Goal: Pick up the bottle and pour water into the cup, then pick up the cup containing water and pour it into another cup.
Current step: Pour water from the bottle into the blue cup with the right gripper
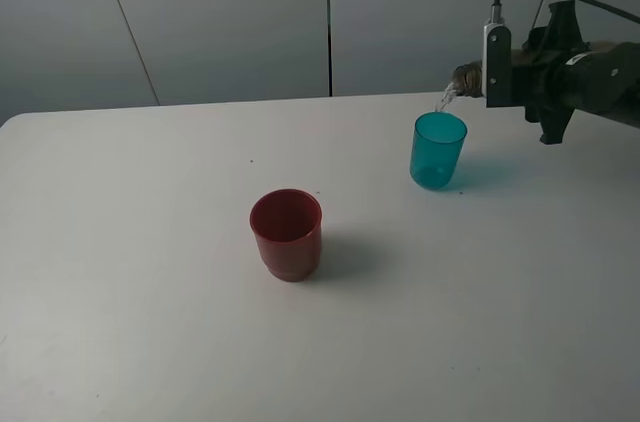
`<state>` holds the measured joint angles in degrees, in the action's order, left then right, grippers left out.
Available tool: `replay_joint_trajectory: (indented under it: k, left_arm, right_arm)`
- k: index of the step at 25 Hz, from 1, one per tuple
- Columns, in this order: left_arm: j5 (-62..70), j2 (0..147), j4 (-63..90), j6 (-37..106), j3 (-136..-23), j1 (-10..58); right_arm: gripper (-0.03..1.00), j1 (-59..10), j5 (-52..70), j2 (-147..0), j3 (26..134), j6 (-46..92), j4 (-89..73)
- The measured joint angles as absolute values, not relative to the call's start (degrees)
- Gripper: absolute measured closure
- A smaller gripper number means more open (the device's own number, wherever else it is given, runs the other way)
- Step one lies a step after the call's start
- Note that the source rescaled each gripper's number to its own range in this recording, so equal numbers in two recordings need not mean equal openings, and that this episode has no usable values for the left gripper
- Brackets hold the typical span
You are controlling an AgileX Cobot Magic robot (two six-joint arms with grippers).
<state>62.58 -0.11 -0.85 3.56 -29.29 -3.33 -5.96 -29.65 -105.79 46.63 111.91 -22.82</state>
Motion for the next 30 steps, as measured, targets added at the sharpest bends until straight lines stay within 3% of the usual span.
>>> replay_joint_trajectory:
  k: [30]
  left_arm:
    - [62.58, -0.11, -0.85, 3.45, -29.29, -3.33]
  right_arm:
    - [0.92, -5.96, -35.27, -105.79, 45.42, 114.46, -16.98]
